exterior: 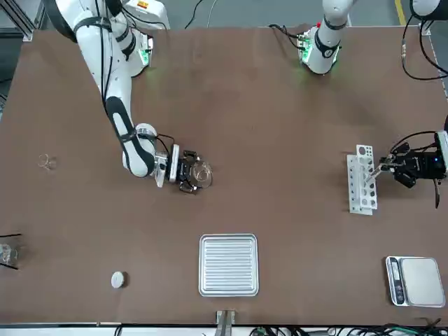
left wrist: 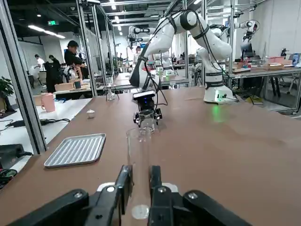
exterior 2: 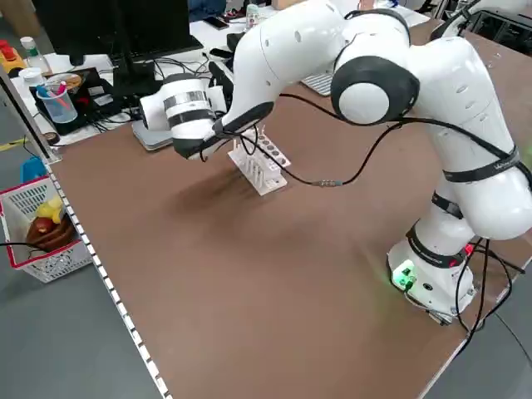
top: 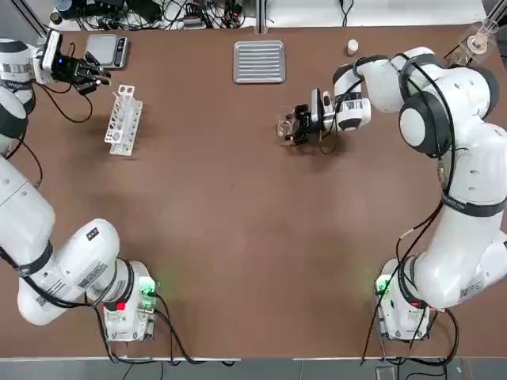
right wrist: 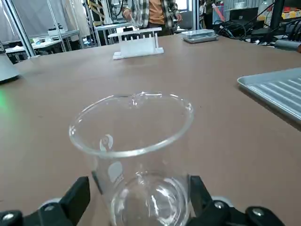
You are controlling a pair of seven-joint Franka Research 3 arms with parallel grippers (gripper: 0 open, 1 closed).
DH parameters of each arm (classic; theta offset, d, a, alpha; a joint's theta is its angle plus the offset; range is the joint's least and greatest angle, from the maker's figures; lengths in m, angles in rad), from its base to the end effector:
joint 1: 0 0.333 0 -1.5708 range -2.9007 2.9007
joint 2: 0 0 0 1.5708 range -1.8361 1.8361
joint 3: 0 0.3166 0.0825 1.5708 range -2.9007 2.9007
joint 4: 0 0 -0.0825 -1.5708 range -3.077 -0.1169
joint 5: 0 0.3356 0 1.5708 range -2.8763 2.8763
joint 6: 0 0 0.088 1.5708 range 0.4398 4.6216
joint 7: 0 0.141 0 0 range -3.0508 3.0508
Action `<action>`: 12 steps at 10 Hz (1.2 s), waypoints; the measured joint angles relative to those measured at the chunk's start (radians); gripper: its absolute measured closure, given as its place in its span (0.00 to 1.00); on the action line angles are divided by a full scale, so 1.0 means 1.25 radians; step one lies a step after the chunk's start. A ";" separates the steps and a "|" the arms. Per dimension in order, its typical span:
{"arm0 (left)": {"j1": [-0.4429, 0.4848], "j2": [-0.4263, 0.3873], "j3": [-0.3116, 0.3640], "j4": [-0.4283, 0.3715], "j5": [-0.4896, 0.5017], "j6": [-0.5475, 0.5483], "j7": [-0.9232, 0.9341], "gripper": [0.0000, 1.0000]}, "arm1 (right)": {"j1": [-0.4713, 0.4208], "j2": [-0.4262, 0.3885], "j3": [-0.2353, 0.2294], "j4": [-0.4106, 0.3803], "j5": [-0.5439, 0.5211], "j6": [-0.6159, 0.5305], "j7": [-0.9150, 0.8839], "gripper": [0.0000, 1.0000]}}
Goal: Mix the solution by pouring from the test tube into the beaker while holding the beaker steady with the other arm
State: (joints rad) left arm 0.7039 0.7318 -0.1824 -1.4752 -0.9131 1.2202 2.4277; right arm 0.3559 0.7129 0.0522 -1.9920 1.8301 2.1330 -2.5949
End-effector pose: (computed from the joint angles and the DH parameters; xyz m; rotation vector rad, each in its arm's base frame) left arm 0.5447 0.1888 0.3007 1.1946 -1.4571 1.1120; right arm 0.4930 0.2893 0.1245 -1.5983 -1.3371 -0.9935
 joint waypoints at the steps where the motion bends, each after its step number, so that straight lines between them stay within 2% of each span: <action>1: -0.005 -0.005 0.000 0.001 0.000 0.008 -0.015 0.78 | 0.002 0.001 0.000 0.003 0.001 0.001 0.000 0.08; 3: -0.031 -0.024 -0.002 0.001 0.032 0.049 -0.036 0.78 | 0.003 0.003 0.000 0.005 0.003 0.004 0.000 0.13; 5: -0.068 -0.050 -0.003 -0.001 0.053 0.076 -0.045 0.78 | 0.003 0.004 -0.001 0.006 0.006 0.004 -0.002 0.22; 8: -0.142 -0.088 -0.009 -0.047 0.055 0.122 -0.090 0.78 | 0.002 0.004 -0.001 0.007 0.006 0.004 -0.002 0.22; 12: -0.230 -0.150 -0.009 -0.083 0.062 0.238 -0.135 0.78 | 0.002 0.004 -0.001 0.007 0.006 0.004 -0.003 0.22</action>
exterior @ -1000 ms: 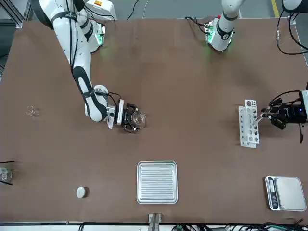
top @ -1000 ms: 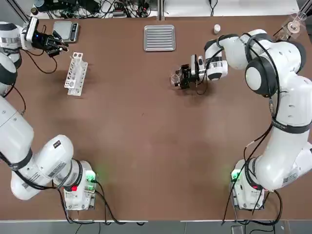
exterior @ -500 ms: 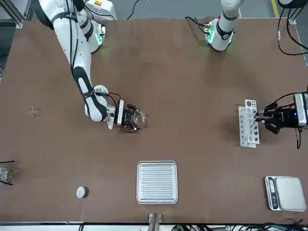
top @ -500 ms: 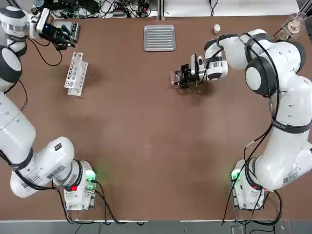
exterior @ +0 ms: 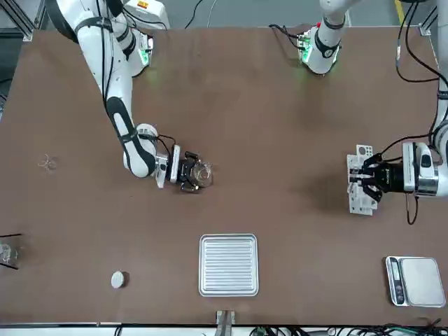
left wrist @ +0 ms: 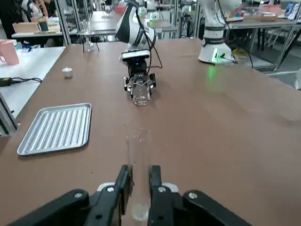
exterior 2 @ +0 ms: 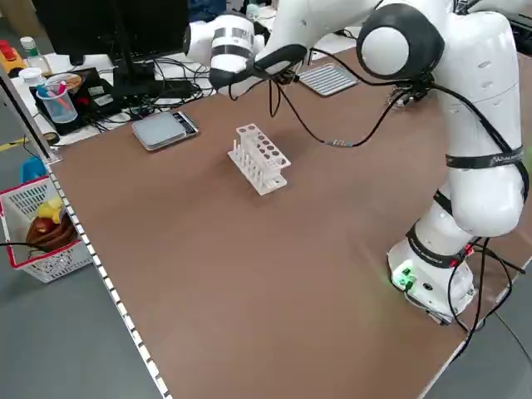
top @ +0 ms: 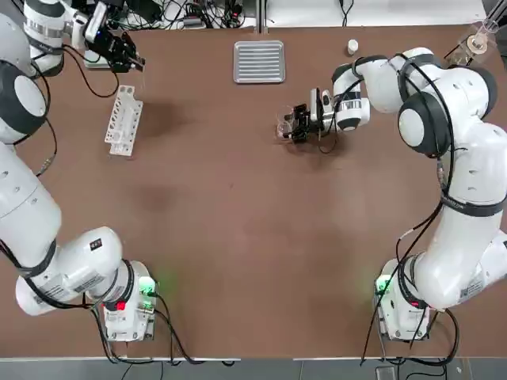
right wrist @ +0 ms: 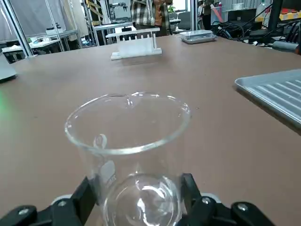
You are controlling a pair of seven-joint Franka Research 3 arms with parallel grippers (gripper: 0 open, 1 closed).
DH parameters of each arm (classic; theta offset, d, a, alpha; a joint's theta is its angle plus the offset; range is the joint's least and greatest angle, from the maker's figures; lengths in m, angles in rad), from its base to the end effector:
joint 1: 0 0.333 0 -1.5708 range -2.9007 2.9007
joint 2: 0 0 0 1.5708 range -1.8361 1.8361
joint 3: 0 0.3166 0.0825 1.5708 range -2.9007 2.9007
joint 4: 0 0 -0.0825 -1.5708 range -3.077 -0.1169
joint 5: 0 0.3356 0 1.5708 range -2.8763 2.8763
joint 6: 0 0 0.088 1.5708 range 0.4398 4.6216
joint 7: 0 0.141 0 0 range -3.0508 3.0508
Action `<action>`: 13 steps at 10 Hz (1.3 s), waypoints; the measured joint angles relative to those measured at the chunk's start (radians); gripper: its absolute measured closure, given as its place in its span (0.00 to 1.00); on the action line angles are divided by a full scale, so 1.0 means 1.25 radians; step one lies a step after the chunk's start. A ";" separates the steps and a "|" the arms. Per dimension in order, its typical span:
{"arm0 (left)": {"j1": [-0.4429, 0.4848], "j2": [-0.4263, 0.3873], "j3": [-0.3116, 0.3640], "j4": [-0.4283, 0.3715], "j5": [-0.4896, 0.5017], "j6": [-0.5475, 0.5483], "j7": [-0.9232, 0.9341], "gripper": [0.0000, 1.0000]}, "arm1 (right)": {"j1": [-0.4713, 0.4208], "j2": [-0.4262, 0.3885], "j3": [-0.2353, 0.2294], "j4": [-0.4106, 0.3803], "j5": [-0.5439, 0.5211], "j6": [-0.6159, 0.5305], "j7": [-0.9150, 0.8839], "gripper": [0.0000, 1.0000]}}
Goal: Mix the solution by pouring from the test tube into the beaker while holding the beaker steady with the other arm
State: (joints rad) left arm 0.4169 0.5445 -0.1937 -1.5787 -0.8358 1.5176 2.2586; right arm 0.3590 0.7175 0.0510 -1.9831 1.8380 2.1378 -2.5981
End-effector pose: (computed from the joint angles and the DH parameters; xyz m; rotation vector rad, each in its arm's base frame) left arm 0.5892 0.0402 0.3456 1.3426 -1.7077 0.8367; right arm 0.4956 0.2906 0.1243 -1.6018 -1.3375 -1.0024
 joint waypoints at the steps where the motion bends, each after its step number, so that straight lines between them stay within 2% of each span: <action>1: -0.023 -0.015 0.000 -0.008 0.009 0.027 -0.010 0.78 | 0.000 0.000 0.000 0.000 0.000 0.000 0.000 0.22; 4: -0.123 -0.043 -0.001 -0.017 0.052 0.089 -0.128 0.78 | 0.000 0.000 0.000 0.002 0.000 0.001 0.000 0.22; 8: -0.297 -0.048 -0.001 -0.017 0.055 0.210 -0.286 0.78 | 0.000 0.000 -0.001 0.003 0.000 0.004 0.000 0.22; 10: -0.392 -0.046 -0.002 -0.017 0.051 0.301 -0.368 0.78 | 0.000 0.000 -0.001 0.004 0.000 0.005 0.000 0.22; 13: -0.499 -0.039 0.000 -0.015 0.049 0.389 -0.507 0.78 | 0.000 0.000 -0.001 0.005 0.000 0.005 0.000 0.22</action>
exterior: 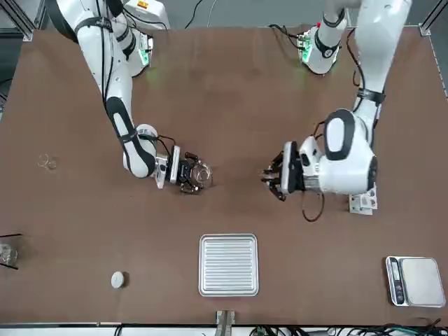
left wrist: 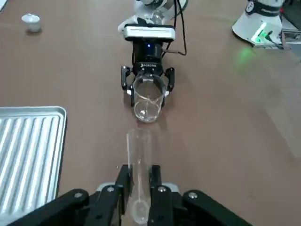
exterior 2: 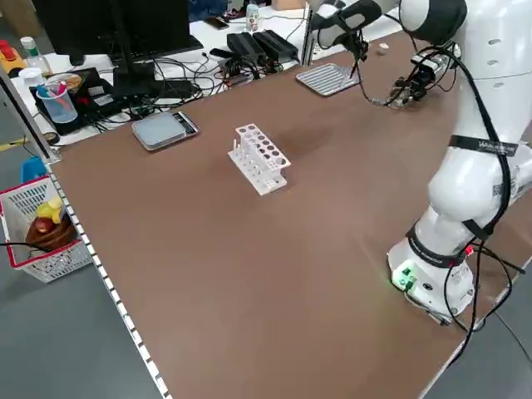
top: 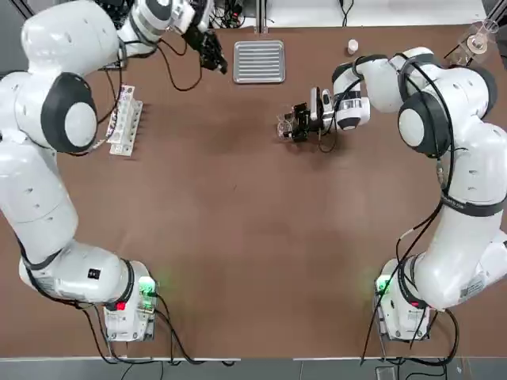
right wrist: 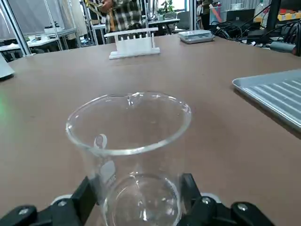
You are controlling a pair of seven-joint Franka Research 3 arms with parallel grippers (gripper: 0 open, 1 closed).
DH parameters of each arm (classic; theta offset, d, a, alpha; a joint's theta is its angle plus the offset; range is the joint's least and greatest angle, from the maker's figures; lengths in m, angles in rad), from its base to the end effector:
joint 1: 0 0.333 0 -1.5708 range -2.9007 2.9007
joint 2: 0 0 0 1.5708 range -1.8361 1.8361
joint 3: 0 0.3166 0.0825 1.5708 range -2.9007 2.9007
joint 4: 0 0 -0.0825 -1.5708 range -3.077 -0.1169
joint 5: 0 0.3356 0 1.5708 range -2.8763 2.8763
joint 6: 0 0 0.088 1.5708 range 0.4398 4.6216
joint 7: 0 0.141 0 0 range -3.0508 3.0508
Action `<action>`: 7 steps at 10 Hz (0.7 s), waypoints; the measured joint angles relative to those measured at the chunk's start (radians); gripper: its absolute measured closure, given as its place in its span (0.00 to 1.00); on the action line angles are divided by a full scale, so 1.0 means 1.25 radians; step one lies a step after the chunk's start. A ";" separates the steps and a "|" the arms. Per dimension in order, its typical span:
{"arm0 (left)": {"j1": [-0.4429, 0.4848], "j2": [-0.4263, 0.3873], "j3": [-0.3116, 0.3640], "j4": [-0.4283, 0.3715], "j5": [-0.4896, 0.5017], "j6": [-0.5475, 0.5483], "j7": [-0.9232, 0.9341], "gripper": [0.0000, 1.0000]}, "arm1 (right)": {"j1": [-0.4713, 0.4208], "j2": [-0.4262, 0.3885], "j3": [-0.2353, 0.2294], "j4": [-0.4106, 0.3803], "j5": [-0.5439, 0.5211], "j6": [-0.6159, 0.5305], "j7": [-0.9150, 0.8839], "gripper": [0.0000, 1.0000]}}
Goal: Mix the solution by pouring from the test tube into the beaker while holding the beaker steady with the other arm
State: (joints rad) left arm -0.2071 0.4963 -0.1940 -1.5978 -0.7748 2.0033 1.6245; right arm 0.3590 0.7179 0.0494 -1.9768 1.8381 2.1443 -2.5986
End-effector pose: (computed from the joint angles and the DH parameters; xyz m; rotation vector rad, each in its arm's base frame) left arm 0.5748 -0.2945 0.3608 1.6536 -1.7576 0.4782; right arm 0.4986 0.2898 0.1253 -1.6063 -1.3425 -1.0086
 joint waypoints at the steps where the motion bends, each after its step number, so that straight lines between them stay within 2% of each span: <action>1: -0.029 0.002 0.002 0.001 0.000 0.021 -0.058 0.78 | 0.000 0.000 0.000 0.000 0.000 0.001 0.000 0.22; 3: -0.091 0.016 0.013 0.013 0.000 0.079 -0.125 0.78 | 0.000 0.000 0.000 0.000 0.000 0.002 0.000 0.22; 4: -0.139 0.031 0.049 0.026 0.000 0.098 -0.136 0.78 | 0.000 0.000 0.000 0.001 0.000 0.002 0.000 0.22; 7: -0.315 0.084 0.201 0.091 0.027 0.105 -0.205 0.78 | 0.000 0.000 0.000 0.001 0.000 0.002 0.000 0.22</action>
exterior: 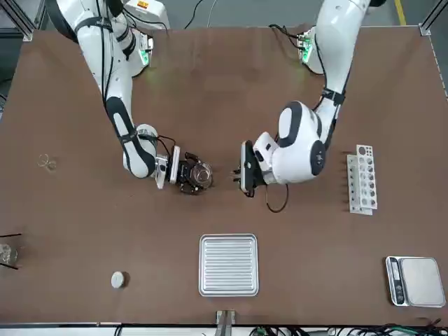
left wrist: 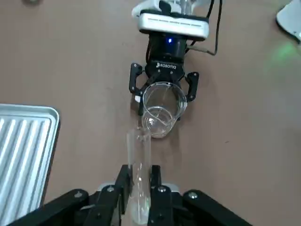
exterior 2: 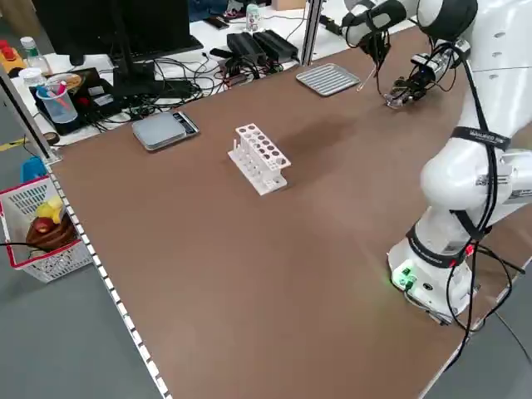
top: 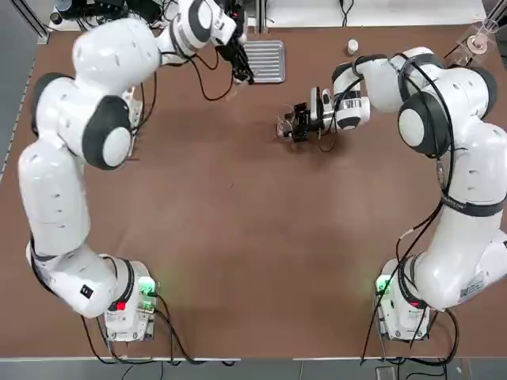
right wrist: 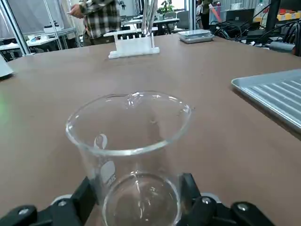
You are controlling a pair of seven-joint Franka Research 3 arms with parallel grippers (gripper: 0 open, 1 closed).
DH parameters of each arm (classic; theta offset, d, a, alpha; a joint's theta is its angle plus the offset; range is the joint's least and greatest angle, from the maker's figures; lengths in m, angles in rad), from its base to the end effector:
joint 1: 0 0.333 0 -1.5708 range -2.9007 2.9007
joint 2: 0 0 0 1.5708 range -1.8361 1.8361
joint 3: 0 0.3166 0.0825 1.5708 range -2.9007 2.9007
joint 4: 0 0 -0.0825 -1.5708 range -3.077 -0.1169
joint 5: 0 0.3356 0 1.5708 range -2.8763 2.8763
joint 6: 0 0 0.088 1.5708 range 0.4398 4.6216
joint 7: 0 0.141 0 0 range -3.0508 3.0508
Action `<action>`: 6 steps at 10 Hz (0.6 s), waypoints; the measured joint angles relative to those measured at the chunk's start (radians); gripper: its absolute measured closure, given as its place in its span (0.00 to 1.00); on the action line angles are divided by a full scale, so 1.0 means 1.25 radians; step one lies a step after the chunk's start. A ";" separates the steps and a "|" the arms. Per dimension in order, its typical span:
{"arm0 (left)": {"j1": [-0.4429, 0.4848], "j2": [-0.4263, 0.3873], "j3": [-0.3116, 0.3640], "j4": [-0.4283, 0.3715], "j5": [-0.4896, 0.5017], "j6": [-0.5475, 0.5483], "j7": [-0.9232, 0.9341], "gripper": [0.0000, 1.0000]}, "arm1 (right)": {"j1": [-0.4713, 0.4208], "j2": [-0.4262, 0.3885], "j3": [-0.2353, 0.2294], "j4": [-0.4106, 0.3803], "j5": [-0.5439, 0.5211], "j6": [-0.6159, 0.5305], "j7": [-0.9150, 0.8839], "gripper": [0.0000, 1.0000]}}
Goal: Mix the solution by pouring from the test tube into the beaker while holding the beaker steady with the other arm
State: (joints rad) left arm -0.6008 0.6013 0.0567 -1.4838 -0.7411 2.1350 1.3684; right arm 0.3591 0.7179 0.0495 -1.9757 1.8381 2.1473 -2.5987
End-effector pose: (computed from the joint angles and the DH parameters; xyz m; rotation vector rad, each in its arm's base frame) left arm 0.5562 -0.4013 0.3331 1.8634 -1.7917 0.3832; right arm 0.4991 0.2897 0.1254 -1.6085 -1.3443 -1.0093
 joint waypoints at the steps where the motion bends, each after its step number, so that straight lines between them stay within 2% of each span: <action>1: -0.040 0.010 0.020 0.015 0.043 0.002 -0.055 0.78 | 0.000 0.000 0.000 0.000 0.000 0.000 0.000 0.22; 2: -0.062 0.014 0.023 0.026 0.083 0.003 -0.106 0.78 | 0.000 0.000 0.000 0.000 0.000 0.000 0.000 0.22; 6: -0.116 0.033 0.036 0.032 0.140 0.049 -0.224 0.78 | 0.000 0.000 0.000 0.000 0.000 0.000 0.000 0.22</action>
State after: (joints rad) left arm -0.7459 0.6426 0.1015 -1.4433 -0.5663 2.1958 1.0878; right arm 0.3591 0.7179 0.0497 -1.9756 1.8381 2.1474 -2.5987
